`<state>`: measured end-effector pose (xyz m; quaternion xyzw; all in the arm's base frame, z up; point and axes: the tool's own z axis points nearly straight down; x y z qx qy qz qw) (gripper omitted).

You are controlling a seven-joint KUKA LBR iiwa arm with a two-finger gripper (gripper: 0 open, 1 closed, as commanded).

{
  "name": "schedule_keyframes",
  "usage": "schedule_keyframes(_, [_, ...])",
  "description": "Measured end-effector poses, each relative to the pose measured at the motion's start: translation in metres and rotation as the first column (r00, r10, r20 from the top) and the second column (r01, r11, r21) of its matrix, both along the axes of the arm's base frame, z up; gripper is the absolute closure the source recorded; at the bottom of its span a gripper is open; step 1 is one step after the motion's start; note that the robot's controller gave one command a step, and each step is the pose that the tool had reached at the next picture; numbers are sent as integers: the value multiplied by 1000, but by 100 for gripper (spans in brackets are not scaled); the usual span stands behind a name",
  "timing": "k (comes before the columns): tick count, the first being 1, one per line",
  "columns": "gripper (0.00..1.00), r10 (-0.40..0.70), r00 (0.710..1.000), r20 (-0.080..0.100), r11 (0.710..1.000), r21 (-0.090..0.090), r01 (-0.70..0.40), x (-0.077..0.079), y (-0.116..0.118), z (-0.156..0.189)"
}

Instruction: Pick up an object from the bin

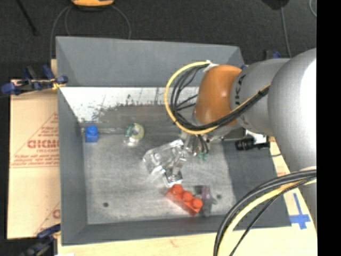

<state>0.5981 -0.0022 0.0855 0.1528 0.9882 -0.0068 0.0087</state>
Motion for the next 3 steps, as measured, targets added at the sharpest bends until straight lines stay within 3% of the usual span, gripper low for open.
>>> schedule_keyframes(1, [100,22,1000,-8,1000,15,-22,-18,1,111])
schedule_keyframes(2, [100,371,929,-8,929,15,-371,0,80,178])
schedule_keyframes(3, [100,556,831,-14,831,12,-556,20,60,167])
